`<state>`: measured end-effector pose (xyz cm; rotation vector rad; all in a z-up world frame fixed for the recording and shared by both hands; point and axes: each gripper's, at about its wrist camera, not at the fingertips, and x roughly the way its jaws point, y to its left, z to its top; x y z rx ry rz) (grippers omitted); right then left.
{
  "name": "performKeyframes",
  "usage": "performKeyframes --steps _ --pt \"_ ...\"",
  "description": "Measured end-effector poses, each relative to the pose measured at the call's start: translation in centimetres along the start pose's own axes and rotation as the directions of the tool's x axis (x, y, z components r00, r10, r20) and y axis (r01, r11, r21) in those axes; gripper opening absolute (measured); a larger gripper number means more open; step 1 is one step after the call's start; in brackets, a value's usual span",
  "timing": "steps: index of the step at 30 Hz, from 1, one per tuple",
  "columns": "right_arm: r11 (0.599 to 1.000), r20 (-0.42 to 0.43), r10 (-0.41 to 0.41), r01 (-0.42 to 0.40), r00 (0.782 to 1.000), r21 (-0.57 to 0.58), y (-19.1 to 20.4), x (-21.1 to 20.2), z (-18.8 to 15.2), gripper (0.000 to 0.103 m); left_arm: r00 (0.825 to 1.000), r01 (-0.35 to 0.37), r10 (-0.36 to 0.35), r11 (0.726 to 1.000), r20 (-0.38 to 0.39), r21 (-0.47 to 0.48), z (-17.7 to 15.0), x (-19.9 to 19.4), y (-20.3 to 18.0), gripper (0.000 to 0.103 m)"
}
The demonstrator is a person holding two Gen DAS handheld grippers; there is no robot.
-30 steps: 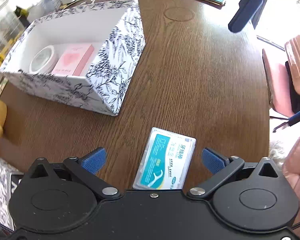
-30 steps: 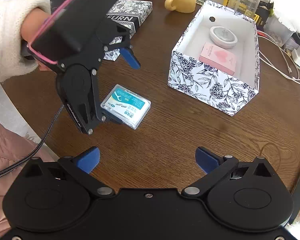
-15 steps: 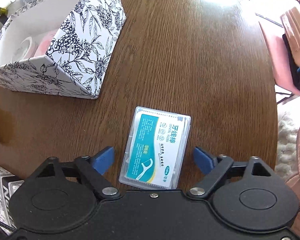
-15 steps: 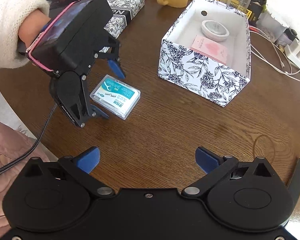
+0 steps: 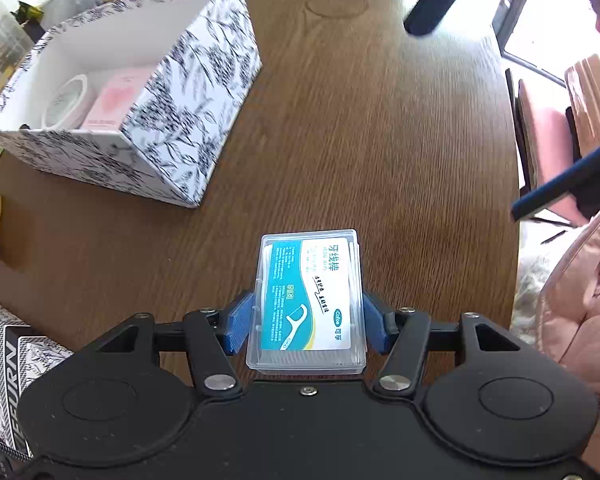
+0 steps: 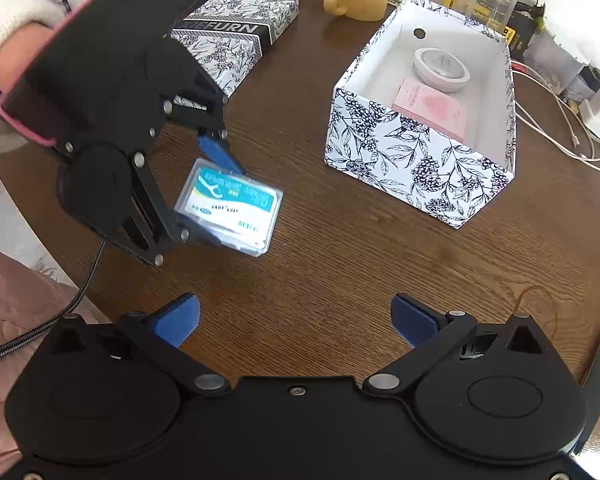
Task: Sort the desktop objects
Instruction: 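Carry the floss pick box with the left tool into the storage box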
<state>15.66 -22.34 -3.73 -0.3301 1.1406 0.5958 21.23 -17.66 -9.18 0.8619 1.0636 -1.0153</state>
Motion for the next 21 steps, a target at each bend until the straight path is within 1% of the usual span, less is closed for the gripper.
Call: performKeyframes --steps 3,6,9,14,16,18,21 --pt "1.0 0.007 -0.003 0.003 1.0 -0.006 -0.3 -0.1 0.0 0.103 1.0 -0.013 0.013 1.0 0.026 -0.007 0.6 -1.2 0.2 0.057" --pt "1.0 0.018 -0.004 0.004 1.0 -0.003 -0.8 -0.3 0.0 0.103 0.998 -0.024 0.026 0.999 0.059 -0.034 1.6 -2.2 0.7 0.057" --pt "1.0 0.024 -0.002 0.001 1.0 0.011 -1.6 -0.6 -0.2 0.103 0.993 -0.029 0.036 0.997 0.113 -0.07 2.4 -4.2 1.5 0.056" --pt "0.999 0.037 0.009 -0.01 0.999 0.035 -3.0 -1.0 -0.3 0.103 0.975 -0.039 0.066 0.991 0.21 -0.128 4.2 -8.4 3.5 0.056" --pt "0.999 0.047 0.017 -0.019 0.999 0.043 -3.6 -1.3 -0.3 0.103 0.969 -0.029 0.064 0.989 0.238 -0.147 5.3 -9.9 4.4 0.056" --pt "0.999 0.062 0.023 -0.026 0.998 0.047 -4.3 -1.7 0.0 0.103 0.963 -0.025 0.067 0.987 0.26 -0.159 6.8 -10.7 5.4 0.056" --pt "0.998 0.09 0.03 -0.035 0.995 0.053 -5.4 -2.3 0.4 0.103 0.953 -0.054 0.094 0.988 0.288 -0.145 9.4 -11.4 6.6 0.056"
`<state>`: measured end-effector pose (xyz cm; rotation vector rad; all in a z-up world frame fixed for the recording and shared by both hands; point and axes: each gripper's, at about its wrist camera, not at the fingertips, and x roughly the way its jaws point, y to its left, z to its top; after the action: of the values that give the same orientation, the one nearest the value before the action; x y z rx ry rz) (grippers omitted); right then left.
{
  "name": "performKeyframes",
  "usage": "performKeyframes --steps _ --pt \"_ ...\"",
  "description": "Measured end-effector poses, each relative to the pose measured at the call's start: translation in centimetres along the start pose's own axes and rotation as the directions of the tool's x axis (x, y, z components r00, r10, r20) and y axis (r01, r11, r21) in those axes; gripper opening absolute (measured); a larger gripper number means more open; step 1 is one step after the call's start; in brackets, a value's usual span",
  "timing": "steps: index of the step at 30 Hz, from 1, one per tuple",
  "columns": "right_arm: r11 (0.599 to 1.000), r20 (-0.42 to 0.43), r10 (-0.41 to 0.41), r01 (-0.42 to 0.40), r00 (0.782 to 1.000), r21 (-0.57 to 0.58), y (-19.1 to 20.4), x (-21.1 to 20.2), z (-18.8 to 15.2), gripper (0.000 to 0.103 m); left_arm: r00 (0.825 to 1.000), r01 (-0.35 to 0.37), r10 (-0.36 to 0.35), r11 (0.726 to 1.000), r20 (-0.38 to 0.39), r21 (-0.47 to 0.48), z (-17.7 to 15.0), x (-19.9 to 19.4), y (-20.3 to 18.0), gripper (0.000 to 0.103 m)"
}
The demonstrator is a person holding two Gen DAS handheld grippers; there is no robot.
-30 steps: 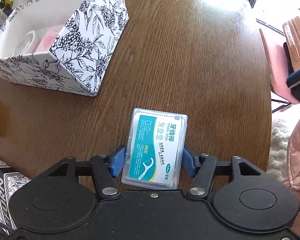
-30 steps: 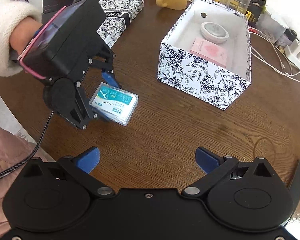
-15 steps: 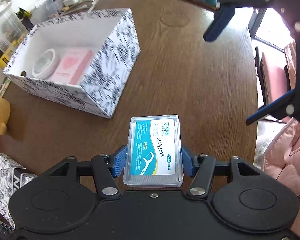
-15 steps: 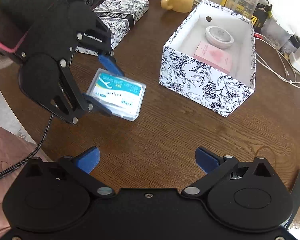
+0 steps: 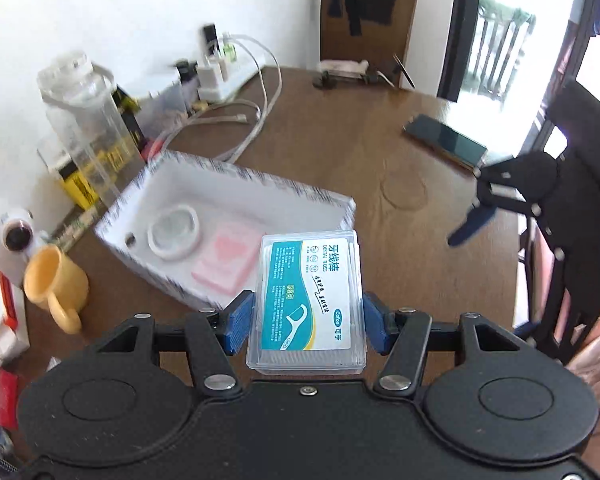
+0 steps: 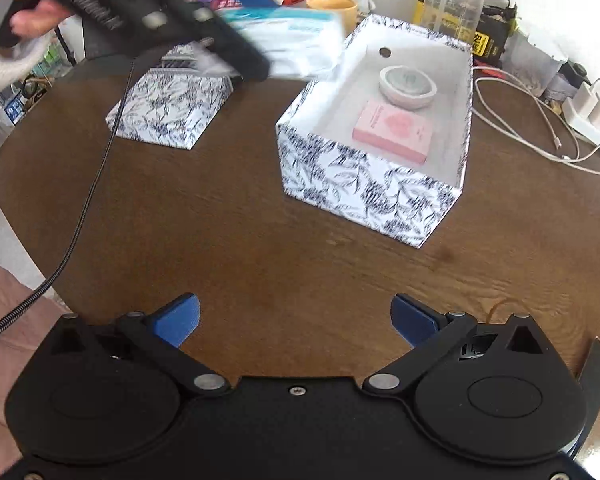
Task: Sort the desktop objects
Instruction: 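Carry the floss pick box with the left tool into the storage box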
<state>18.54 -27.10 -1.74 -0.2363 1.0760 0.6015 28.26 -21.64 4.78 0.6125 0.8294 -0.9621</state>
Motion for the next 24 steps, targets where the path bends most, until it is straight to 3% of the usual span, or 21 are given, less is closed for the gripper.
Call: performKeyframes --steps 2,6,9,11,16,20,24 --pt "1.0 0.019 0.005 -0.005 1.0 0.007 -0.8 -0.3 0.3 0.103 1.0 -0.009 0.009 1.0 0.007 0.024 1.7 1.5 0.4 0.057" --pt "1.0 0.026 -0.002 0.002 1.0 0.024 -2.9 -0.2 0.9 0.103 0.999 0.043 -0.042 0.996 -0.015 0.083 3.9 6.5 1.7 0.057" --pt "1.0 0.009 -0.013 0.013 1.0 0.025 -4.2 0.2 1.4 0.103 0.993 0.095 -0.083 0.987 -0.089 0.131 4.6 11.0 2.2 0.057" --pt "0.998 0.004 -0.002 0.002 1.0 0.057 -5.0 0.4 2.1 0.103 0.983 0.134 -0.112 0.978 -0.142 0.159 4.7 13.9 2.5 0.057" --pt "0.989 0.014 0.045 -0.047 0.999 0.139 -6.4 0.9 4.5 0.103 0.953 0.25 -0.222 0.961 -0.205 0.121 4.4 18.1 3.7 0.057" --pt "0.997 0.013 0.031 -0.031 0.999 0.066 -5.9 2.0 6.8 0.103 0.938 0.28 -0.241 0.95 -0.25 0.135 3.6 19.9 3.9 0.056" --pt "1.0 -0.03 -0.022 0.022 0.999 -0.02 -5.5 3.4 8.6 0.103 0.918 0.331 -0.301 0.94 -0.259 0.081 3.0 21.0 5.1 0.056"
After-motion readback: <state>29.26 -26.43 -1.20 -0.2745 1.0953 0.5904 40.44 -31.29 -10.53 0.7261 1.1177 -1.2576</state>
